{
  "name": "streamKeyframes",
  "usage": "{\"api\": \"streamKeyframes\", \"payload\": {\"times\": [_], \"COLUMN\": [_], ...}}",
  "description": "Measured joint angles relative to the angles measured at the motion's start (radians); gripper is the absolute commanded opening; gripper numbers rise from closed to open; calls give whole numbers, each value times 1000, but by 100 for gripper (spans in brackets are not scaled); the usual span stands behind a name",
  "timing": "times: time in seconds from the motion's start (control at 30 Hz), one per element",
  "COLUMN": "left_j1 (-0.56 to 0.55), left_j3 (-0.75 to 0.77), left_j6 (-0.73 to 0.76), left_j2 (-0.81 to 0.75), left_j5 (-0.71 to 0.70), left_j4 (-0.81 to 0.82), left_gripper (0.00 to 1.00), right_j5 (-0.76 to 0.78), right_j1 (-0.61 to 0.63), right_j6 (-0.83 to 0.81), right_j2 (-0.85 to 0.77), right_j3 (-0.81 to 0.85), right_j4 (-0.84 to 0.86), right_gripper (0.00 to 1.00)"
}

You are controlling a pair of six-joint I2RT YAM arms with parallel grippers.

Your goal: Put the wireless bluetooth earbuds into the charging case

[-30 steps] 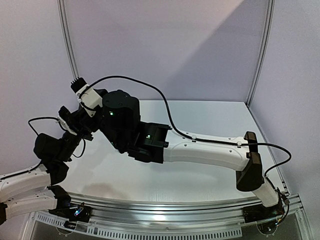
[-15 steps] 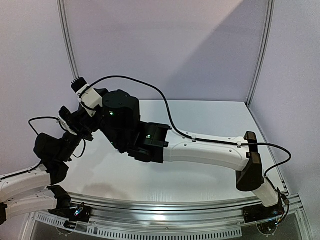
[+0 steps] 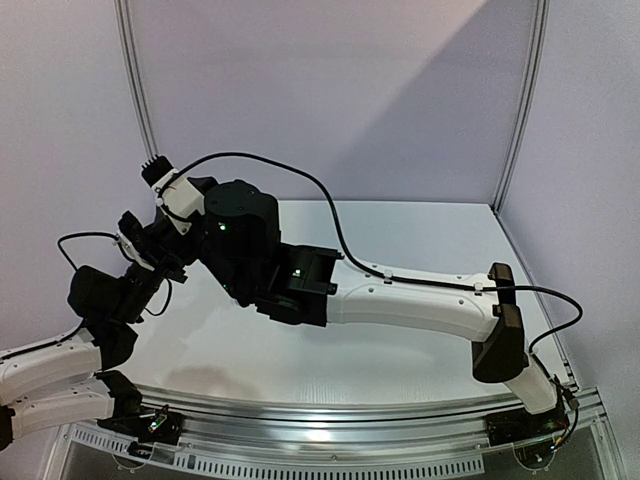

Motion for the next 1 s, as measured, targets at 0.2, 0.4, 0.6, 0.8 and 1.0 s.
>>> {"api": "streamKeyframes", "payload": {"times": [0.2,0.4,0.6,0.8,1.0], "left_j1": [5,7,8,9,9], "left_j3": [0,0,0,0,0], "left_j6": [-6,-6,-6,-18,-58], "left_j2": [0,0,0,0,-3], "left_j5": [0,0,0,4,21], "left_j4": [-11,-29,-30,-30,-38], "left_gripper": [0,0,0,0,0], "right_j5": [-9,-29,-29,-29,-29], "right_j1": [0,0,0,0,0], "right_j6": [8,16,16,15,14], "right_j2": [0,0,0,0,0], "right_j3": [0,0,0,0,2], "right_j4": [-3,-5,-5,-6,-5], "right_gripper": [63,63,63,64,65]}}
